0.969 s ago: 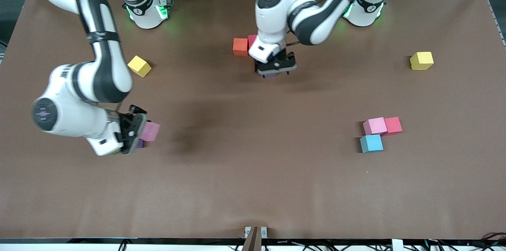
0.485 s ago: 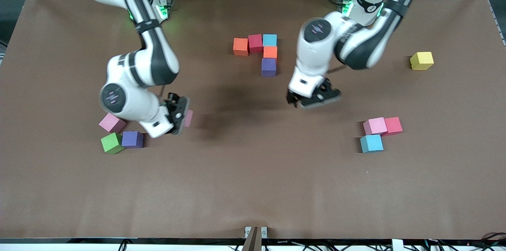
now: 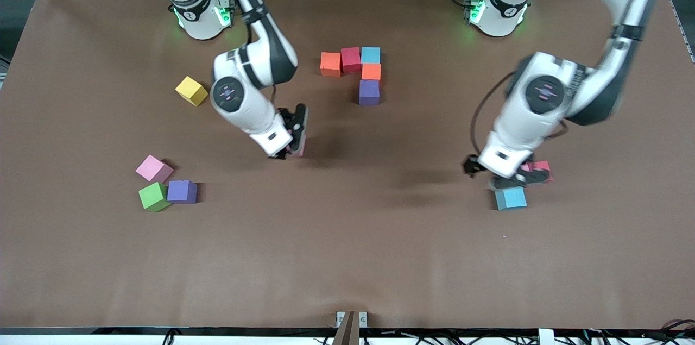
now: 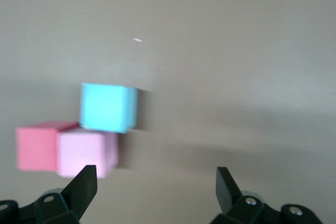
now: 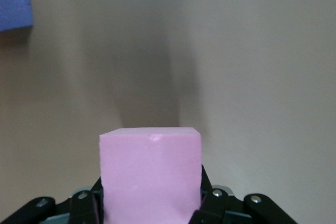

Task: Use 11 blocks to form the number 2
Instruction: 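Carry lavender with the right gripper while the left gripper grasps cyan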

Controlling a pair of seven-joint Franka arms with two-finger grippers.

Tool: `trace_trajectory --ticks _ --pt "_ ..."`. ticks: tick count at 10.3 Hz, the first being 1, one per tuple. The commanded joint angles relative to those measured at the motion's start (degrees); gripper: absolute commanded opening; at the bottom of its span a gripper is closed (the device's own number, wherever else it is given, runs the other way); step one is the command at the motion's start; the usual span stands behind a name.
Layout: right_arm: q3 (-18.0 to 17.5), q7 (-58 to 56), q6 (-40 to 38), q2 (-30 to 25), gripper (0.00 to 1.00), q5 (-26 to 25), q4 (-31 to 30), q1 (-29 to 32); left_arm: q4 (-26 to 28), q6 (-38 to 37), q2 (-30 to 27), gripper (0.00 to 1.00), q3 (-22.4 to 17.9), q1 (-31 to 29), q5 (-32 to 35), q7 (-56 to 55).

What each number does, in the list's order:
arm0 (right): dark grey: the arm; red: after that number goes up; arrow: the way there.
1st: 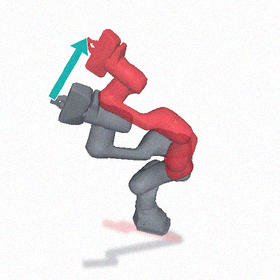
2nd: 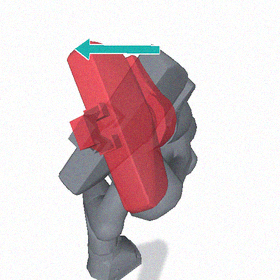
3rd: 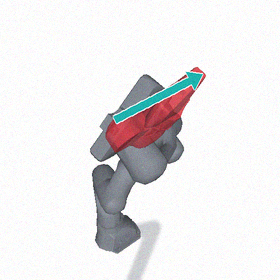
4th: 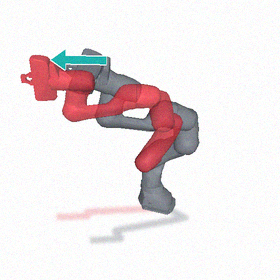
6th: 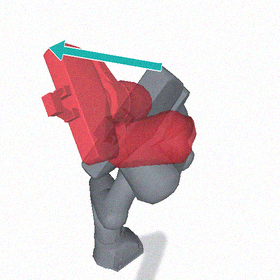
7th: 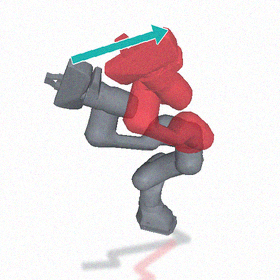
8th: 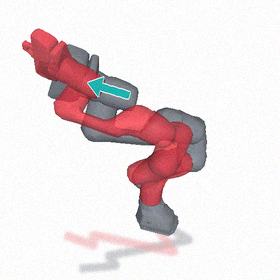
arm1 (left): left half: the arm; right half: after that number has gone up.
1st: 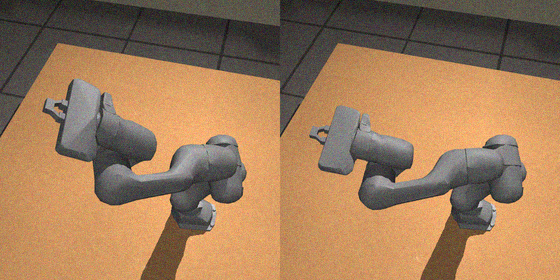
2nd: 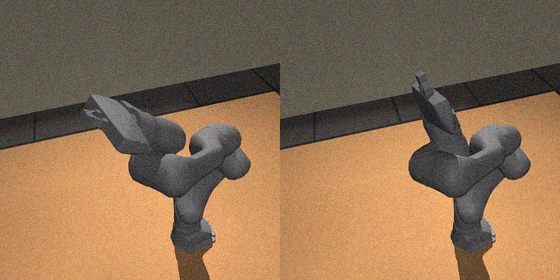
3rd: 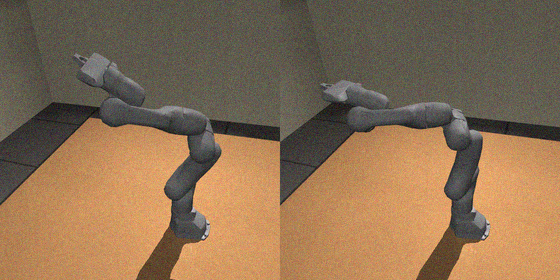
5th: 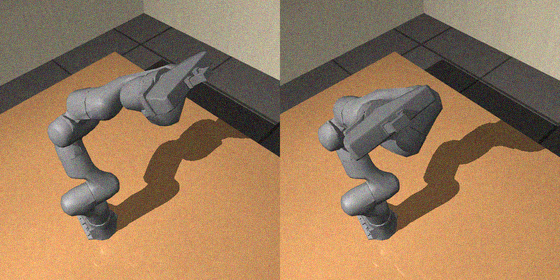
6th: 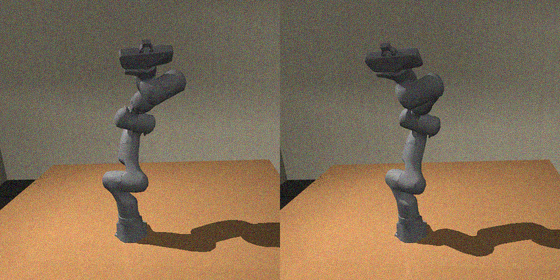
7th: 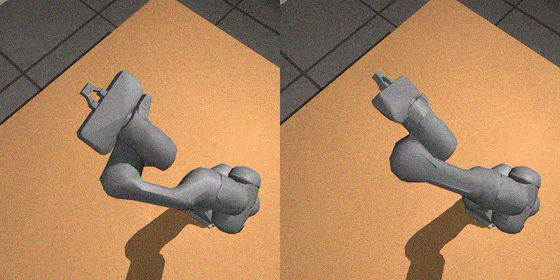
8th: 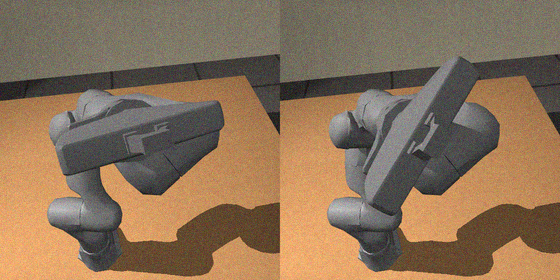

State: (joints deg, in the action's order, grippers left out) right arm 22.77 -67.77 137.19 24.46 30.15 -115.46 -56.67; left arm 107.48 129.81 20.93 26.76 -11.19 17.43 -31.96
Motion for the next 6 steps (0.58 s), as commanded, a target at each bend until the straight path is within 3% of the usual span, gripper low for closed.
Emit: trace_trajectory --ticks 1,3,6 --pt "0.87 0.01 5.52 -1.88 0.05 2.11 -4.68 -4.76 -5.59 -0.52 6.38 1.0 1.01 -6.1 -3.88 6.98" --pt "0.61 0.09 7.99 -1.35 0.0 2.2 -5.56 -8.09 -8.5 -0.53 9.38 1.0 0.75 -6.82 -4.5 6.74" --pt "0.78 9.98 10.46 0.58 0.0 2.29 -6.09 -15.82 -12.54 -0.52 14.91 1.0 0.57 -6.21 -0.84 8.74"
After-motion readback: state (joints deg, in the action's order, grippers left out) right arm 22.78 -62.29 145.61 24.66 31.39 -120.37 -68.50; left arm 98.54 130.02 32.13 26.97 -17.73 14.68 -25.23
